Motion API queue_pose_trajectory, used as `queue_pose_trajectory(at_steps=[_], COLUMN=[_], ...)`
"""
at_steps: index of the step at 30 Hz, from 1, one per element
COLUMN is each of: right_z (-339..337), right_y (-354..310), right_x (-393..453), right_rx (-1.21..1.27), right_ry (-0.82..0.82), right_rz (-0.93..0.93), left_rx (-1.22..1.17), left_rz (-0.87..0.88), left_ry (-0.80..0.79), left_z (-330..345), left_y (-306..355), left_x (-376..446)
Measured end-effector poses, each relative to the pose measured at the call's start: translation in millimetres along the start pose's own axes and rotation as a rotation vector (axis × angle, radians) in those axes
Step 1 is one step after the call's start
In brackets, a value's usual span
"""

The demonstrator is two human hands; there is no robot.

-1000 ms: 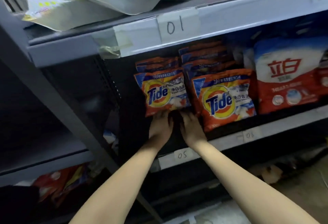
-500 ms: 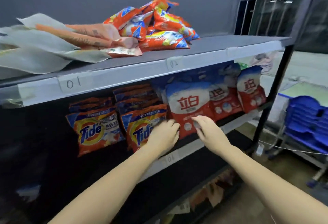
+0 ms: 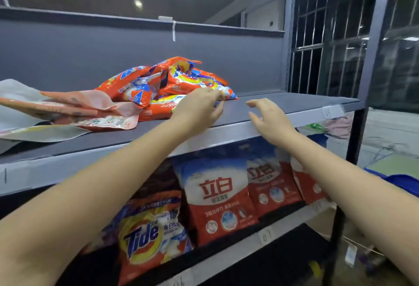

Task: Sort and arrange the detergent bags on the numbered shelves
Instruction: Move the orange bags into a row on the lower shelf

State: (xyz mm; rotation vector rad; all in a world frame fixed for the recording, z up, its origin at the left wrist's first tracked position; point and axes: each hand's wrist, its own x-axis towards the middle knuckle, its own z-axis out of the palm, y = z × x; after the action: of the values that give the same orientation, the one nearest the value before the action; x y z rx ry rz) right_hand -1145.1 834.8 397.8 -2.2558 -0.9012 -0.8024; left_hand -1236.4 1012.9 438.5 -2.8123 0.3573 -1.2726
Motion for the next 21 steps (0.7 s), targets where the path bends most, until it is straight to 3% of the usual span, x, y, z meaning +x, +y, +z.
queue_pose_trajectory(at_steps=[8, 15, 21], right_z=[12.8, 32.1, 71.0], right_y=[45.6, 97.2, 142.7], right_x=[112.8, 197.9, 265.9], right_rx=[-0.117, -0.161, -0.150], right_ry=[-0.115, -0.259, -0.519], right_rz=[-0.032, -0.011, -0.038], left_rx=[0.270, 0.346, 0.362], left_rz=[-0.171, -0.330, -0.553], left_ry=[-0.150, -0.366, -0.510], left_z=[31.0, 84.1, 133.3], left_y=[-46.3, -79.4, -108.7], left_x=[108.2, 182.2, 227.5])
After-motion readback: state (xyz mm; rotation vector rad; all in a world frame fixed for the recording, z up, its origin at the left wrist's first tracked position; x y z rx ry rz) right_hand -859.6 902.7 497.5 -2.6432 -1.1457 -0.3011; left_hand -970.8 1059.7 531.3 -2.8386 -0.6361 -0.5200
